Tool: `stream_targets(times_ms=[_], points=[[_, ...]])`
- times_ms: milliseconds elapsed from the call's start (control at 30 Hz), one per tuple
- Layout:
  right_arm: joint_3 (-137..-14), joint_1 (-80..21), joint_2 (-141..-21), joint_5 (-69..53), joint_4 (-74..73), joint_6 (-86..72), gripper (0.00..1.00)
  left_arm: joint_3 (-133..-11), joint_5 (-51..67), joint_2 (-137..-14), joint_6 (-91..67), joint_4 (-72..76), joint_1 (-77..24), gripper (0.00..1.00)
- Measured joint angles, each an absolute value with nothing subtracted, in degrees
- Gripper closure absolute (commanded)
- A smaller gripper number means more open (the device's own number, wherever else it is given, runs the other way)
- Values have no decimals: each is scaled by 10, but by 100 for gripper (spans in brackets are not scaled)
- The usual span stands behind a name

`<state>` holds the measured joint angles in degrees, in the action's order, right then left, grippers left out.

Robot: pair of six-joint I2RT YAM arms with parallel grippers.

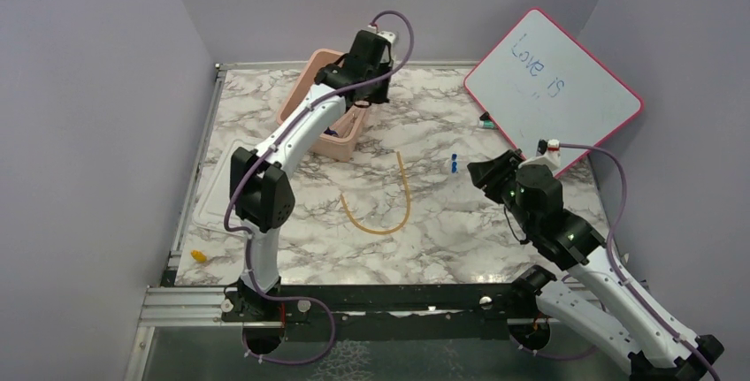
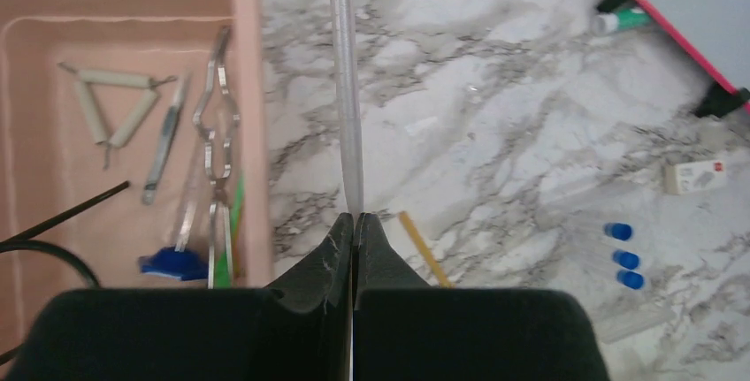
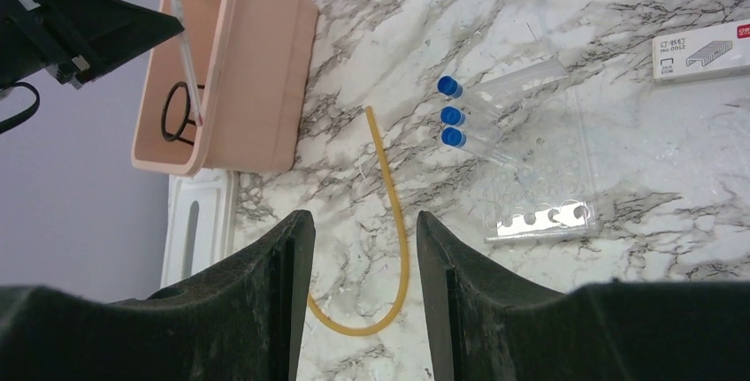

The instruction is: Organize the chemistry lab equipment

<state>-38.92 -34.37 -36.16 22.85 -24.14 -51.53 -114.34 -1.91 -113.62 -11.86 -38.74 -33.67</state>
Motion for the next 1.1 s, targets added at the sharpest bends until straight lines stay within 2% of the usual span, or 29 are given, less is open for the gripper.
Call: stream_targets(times_ms=[167,467,933,1100], points=[[-389,-344,-369,229,-241,-515,50,-1126,-27,-1135,-102,-390,-268,100],[-389,-344,-376,229,-241,-515,50,-1119,-14,-1136,-73,-392,-204,100],[-389,-344,-399,228,-235,-515,50,-1089,51,-1210,-35,-387,-185,100],[-389,-344,-400,229,-234,-515,50,-1082,63,-1228,-36,-389,-185,84]])
